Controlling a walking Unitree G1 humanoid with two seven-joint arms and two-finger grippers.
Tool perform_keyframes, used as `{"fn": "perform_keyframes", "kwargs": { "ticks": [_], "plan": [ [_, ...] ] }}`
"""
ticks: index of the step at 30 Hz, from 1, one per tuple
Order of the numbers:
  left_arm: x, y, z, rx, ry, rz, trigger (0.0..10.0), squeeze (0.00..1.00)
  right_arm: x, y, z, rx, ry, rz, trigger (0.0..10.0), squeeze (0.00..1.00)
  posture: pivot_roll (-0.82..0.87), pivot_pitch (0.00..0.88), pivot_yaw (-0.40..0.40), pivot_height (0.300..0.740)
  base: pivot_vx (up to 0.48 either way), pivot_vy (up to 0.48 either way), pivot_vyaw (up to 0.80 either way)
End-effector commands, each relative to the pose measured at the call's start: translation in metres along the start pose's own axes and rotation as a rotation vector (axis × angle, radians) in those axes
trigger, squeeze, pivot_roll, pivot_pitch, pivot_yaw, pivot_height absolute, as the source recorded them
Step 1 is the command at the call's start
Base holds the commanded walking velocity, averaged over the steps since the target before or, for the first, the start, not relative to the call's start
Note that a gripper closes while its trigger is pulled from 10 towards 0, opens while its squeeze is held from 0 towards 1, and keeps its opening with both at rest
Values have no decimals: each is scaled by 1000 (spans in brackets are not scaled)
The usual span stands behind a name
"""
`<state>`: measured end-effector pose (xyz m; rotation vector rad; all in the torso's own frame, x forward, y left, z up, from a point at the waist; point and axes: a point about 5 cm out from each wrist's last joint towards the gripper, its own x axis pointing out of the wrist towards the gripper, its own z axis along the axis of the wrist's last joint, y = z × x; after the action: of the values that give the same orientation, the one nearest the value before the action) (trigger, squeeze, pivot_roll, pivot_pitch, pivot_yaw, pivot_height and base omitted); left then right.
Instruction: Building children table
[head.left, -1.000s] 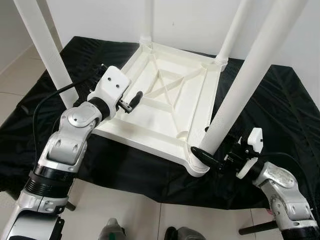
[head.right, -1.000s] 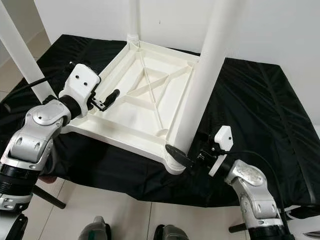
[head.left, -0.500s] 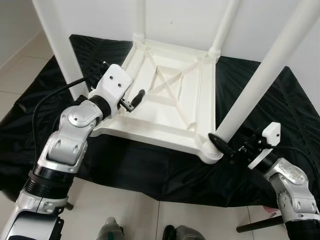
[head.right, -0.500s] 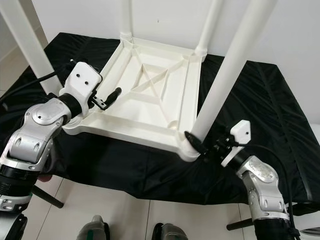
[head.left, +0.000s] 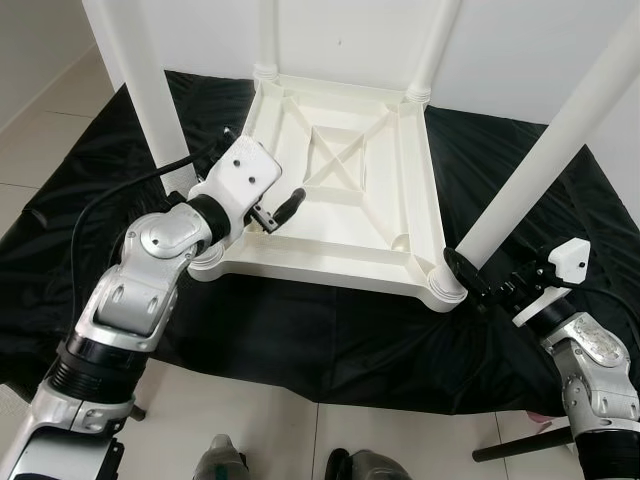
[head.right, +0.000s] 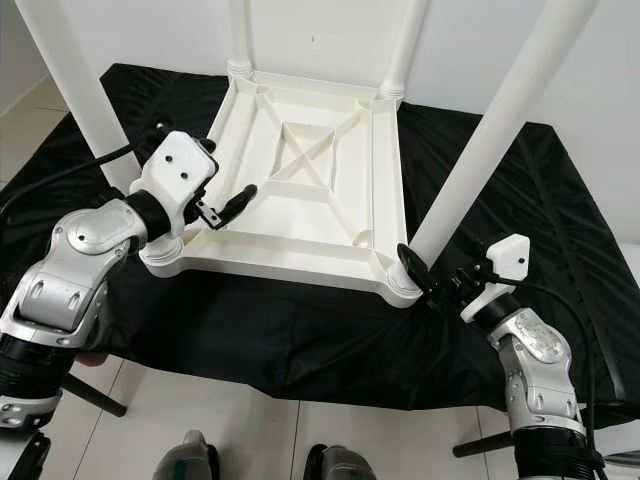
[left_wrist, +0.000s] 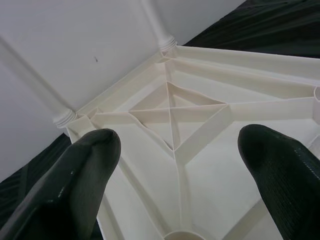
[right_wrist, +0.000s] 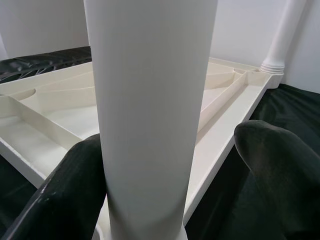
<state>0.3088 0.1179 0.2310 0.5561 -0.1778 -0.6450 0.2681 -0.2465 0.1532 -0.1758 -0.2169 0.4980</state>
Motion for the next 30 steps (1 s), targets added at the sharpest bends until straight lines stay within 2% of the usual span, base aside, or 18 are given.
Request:
{"fn": "perform_keyframes", "kwargs": {
  "ticks": [1,2,4,8,11,17,20,23,26,30],
  "plan": [
    [-1,-7,2,9,-16,-44,10000,0,-3,-9,1,-6,-13,-64,10000,0,25,85,-49,740,0,0,0],
    [-1,-7,2,9,-16,-44,10000,0,-3,-9,1,-6,-13,-64,10000,0,25,85,-49,740,0,0,0],
    [1,-14,1,37,-18,-125,10000,0,1,-1,5,24,-55,-63,10000,0,32,89,-54,740,0,0,0],
    [2,-18,1,44,-19,-157,10000,0,3,2,7,36,-76,-70,10000,0,32,89,-54,740,0,0,0],
    [7,-30,2,55,-30,-254,10000,0,0,14,11,34,-146,-182,10000,0,30,92,-53,740,0,0,0],
    [9,-36,2,39,-38,-308,10000,0,-3,20,12,28,-180,-292,10000,0,25,92,-49,740,0,0,0],
    [8,-51,3,5,-63,-466,10000,0,-12,33,9,10,-179,-391,10000,0,14,96,-37,740,0,0,0],
    [8,-53,3,1,-66,-483,10000,0,-13,35,9,8,-178,-402,10000,0,14,96,-37,740,0,0,0],
    [13,-61,-5,33,-36,-584,10000,0,-24,50,-5,21,-99,-492,10000,0,2,100,-24,740,0,0,0],
    [14,-64,-7,39,-31,-615,10000,0,-28,54,-9,15,-77,-514,10000,0,-1,101,-23,740,0,0,0]
  ]
}}
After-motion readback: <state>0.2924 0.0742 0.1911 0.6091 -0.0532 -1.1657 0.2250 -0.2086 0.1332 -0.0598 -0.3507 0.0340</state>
